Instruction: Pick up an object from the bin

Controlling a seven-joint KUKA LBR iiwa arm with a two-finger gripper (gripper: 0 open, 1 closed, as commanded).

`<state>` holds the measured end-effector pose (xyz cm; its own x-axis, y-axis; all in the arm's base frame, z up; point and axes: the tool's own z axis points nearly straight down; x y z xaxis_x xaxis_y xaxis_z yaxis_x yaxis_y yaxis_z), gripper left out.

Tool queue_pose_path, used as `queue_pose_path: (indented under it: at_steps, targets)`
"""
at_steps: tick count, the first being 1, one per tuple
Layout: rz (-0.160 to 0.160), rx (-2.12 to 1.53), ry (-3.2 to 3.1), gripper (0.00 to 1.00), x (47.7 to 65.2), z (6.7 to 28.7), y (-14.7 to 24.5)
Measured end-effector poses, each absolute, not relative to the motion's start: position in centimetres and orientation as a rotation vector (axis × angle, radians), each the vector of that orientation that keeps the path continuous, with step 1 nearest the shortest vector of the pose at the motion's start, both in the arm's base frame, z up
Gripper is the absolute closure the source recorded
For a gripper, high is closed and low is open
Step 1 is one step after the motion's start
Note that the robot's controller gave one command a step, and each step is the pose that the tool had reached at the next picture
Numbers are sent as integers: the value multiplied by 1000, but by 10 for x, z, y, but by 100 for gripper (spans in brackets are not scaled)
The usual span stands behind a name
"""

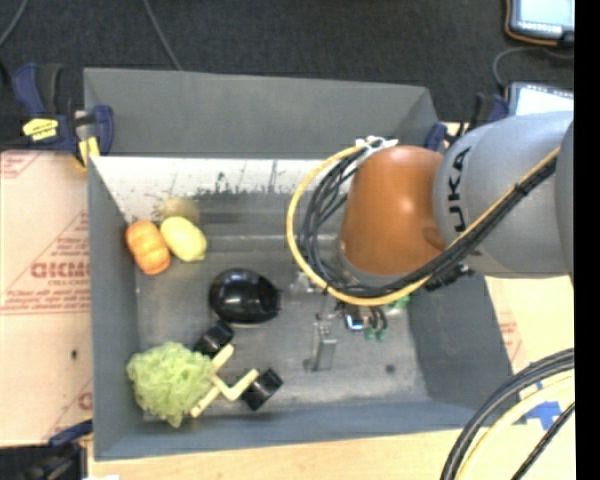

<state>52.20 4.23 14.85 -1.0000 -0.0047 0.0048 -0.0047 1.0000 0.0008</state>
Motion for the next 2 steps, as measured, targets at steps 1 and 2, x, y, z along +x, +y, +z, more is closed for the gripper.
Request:
queue_pose_path:
  at_steps: [1,2]
  targets:
    - [-2,6,-3144,0,523,153,42]
    - [-1,-87,-3143,0,546,138,80]
